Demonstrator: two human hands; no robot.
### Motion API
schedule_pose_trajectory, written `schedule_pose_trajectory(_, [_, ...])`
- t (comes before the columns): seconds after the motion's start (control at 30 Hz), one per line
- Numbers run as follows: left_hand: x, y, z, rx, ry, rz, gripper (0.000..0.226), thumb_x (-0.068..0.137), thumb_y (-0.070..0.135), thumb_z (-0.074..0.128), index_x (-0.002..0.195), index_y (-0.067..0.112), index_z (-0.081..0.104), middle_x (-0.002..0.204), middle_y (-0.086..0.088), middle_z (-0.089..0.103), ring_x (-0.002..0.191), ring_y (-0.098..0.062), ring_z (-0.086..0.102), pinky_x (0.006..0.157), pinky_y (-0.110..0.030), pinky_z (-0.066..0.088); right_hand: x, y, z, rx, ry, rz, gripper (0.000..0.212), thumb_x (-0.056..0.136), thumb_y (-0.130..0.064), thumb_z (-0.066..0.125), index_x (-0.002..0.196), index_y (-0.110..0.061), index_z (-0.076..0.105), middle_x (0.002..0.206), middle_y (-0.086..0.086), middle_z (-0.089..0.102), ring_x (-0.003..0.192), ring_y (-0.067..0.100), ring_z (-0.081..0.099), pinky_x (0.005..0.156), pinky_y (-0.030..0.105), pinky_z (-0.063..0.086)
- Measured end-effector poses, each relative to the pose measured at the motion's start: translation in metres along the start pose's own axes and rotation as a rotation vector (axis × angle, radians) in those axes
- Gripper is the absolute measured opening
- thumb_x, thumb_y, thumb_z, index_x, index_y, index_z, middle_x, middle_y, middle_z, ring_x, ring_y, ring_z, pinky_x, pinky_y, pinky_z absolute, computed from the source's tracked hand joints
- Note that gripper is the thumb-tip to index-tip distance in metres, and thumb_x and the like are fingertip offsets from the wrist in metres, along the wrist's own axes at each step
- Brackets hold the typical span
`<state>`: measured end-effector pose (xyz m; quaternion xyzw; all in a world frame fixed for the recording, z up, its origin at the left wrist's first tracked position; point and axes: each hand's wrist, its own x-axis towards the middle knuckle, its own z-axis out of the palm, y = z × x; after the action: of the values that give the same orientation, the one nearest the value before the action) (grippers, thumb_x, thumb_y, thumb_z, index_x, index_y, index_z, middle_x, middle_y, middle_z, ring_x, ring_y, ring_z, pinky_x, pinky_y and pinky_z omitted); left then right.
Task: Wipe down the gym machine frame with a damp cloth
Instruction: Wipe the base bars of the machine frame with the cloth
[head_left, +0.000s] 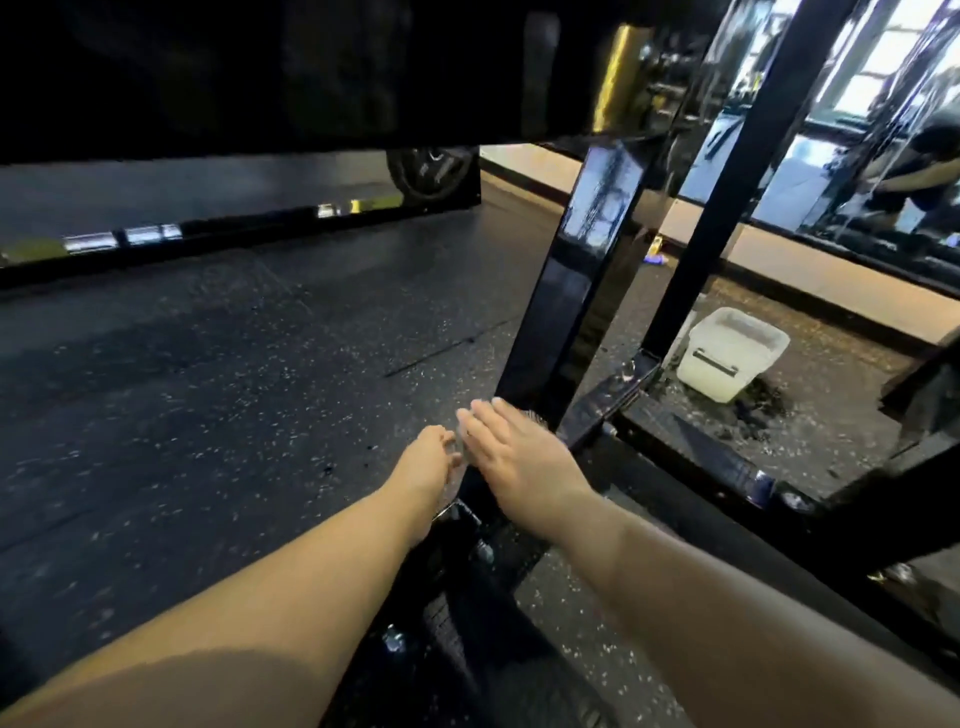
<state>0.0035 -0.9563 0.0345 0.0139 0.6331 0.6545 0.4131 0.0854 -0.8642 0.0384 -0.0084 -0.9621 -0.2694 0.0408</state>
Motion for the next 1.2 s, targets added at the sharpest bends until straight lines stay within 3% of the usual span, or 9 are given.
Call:
schedule_pose_trajectory(0.1, [0.011, -0.020, -0.015, 0.145, 0.027, -0.057, 0.039, 0.101, 0.028, 0.026, 0.127, 0.012, 0.052, 0.114, -0.007, 0.061, 0.107, -0.025, 0.051, 0.097, -0.030, 0.034, 0.013, 0.026, -0.017, -0.010, 0.270, 0.105, 0.050, 0.082, -0.010, 0.030, 0.114, 0.005, 0.066, 0.123, 0.020, 0.063, 0.116, 0.035, 0.059, 0.109, 0.041, 0.025])
schedule_pose_trajectory(0.23, [0.014, -0.041, -0.029, 0.270, 0.077, -0.115, 0.026, 0.099, 0.029, 0.031, 0.100, 0.015, 0.053, 0.106, -0.007, 0.054, 0.089, -0.022, 0.047, 0.078, -0.028, 0.034, 0.012, 0.014, -0.001, -0.072, 0.297, 0.180, 0.056, 0.087, -0.012, 0.024, 0.132, 0.003, 0.052, 0.141, 0.017, 0.050, 0.132, 0.033, 0.045, 0.114, 0.040, 0.017])
schedule_pose_trajectory(0.33, [0.003, -0.067, -0.044, 0.389, 0.100, -0.086, 0.034, 0.098, 0.031, 0.034, 0.112, 0.012, 0.059, 0.124, -0.009, 0.055, 0.114, -0.026, 0.051, 0.103, -0.037, 0.037, 0.004, -0.039, 0.044, -0.044, 0.038, 0.093, 0.061, 0.088, -0.016, 0.013, 0.142, -0.003, 0.040, 0.151, 0.014, 0.035, 0.141, 0.029, 0.031, 0.119, 0.042, 0.010])
schedule_pose_trajectory(0.43, [-0.010, -0.085, -0.062, 0.617, 0.133, 0.117, 0.035, 0.100, 0.021, 0.035, 0.127, 0.008, 0.052, 0.130, -0.014, 0.053, 0.121, -0.031, 0.049, 0.104, -0.042, 0.039, 0.008, -0.077, 0.069, 0.131, -0.038, 0.175, 0.058, 0.089, -0.015, 0.018, 0.127, -0.001, 0.059, 0.138, 0.014, 0.053, 0.132, 0.024, 0.047, 0.116, 0.038, 0.007])
schedule_pose_trajectory(0.6, [-0.027, -0.106, -0.092, 1.055, 0.219, 0.196, 0.025, 0.092, 0.021, 0.030, 0.080, 0.020, 0.051, 0.094, -0.004, 0.066, 0.091, -0.028, 0.059, 0.088, -0.043, 0.046, 0.018, -0.104, 0.071, 0.540, 0.035, 0.400, 0.034, 0.092, -0.007, 0.032, 0.100, -0.001, 0.064, 0.099, 0.013, 0.064, 0.103, 0.033, 0.061, 0.109, 0.036, 0.025])
schedule_pose_trajectory(0.77, [-0.056, -0.114, -0.114, 1.018, 0.342, 0.300, 0.043, 0.096, 0.025, 0.026, 0.121, 0.014, 0.059, 0.124, -0.005, 0.058, 0.119, -0.024, 0.047, 0.108, -0.038, 0.028, -0.002, -0.148, 0.046, 0.749, 0.100, 0.401, 0.035, 0.095, -0.018, 0.031, 0.112, -0.013, 0.061, 0.113, 0.007, 0.059, 0.107, 0.030, 0.051, 0.092, 0.040, 0.038])
schedule_pose_trajectory(0.93, [-0.071, -0.123, -0.126, 1.019, 0.396, 0.359, 0.047, 0.087, 0.026, 0.024, 0.106, 0.012, 0.064, 0.110, -0.010, 0.064, 0.105, -0.029, 0.053, 0.095, -0.042, 0.039, -0.012, -0.192, 0.036, 0.928, 0.170, 0.138, 0.036, 0.088, -0.024, 0.041, 0.110, -0.010, 0.066, 0.116, 0.009, 0.064, 0.108, 0.031, 0.058, 0.097, 0.042, 0.044])
schedule_pose_trajectory(1.07, [-0.071, -0.128, -0.112, 1.169, 0.353, 0.236, 0.052, 0.096, 0.032, 0.016, 0.130, 0.018, 0.053, 0.140, -0.003, 0.044, 0.132, -0.021, 0.032, 0.113, -0.039, 0.017, -0.028, -0.137, 0.066, 0.885, 0.151, 0.395, 0.034, 0.093, -0.013, 0.043, 0.119, -0.008, 0.064, 0.129, 0.012, 0.058, 0.122, 0.033, 0.053, 0.106, 0.036, 0.034])
schedule_pose_trajectory(1.2, [-0.077, -0.130, -0.087, 1.176, 0.283, 0.285, 0.042, 0.099, 0.031, 0.030, 0.132, 0.019, 0.052, 0.148, -0.004, 0.033, 0.139, -0.021, 0.021, 0.117, -0.041, 0.004, -0.102, -0.139, 0.056, 0.897, 0.011, 0.474, 0.043, 0.099, -0.042, 0.044, 0.135, -0.020, 0.055, 0.140, -0.008, 0.050, 0.132, 0.008, 0.041, 0.112, 0.023, 0.027])
